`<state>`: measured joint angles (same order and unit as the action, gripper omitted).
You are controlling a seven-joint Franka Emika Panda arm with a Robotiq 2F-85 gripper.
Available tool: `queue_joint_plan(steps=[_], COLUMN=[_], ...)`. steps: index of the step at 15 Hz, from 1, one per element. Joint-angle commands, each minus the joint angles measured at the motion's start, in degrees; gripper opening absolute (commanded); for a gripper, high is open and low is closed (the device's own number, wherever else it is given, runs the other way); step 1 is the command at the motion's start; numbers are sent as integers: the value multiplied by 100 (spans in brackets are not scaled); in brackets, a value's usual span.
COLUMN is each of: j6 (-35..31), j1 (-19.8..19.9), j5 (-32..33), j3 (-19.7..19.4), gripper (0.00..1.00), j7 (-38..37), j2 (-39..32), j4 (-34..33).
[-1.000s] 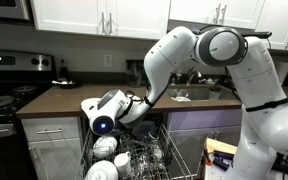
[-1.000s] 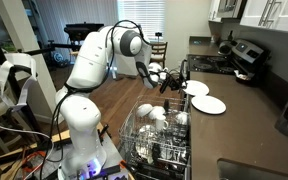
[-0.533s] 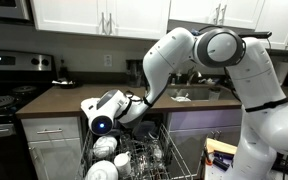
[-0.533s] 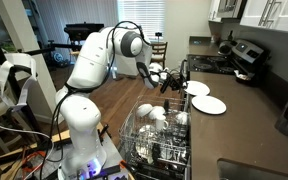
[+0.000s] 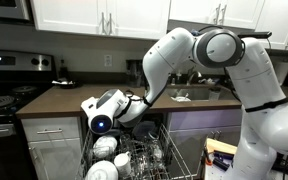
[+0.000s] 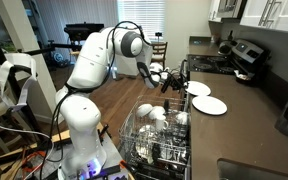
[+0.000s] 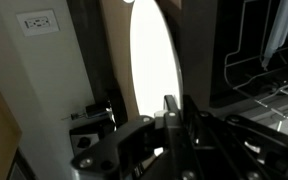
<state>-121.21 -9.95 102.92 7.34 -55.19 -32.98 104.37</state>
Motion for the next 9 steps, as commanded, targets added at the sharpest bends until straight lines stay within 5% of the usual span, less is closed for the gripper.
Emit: queue_joint_plan(steps=[1,3,4,6,8,9], j6=[231,253,260,287,327,343], j1=[42,55,59,66,72,74], j5=[-141,-156,-155,-160,-166,-169], j3=[12,-8,-21,-39,-44,-42], gripper=[12,15,30,19,33,29], j7=[240,252,252,253,254,253], j2=[-62,-80,-90,-101,-110,-117], j4=[-205,-243,-259,-270,-273,-275])
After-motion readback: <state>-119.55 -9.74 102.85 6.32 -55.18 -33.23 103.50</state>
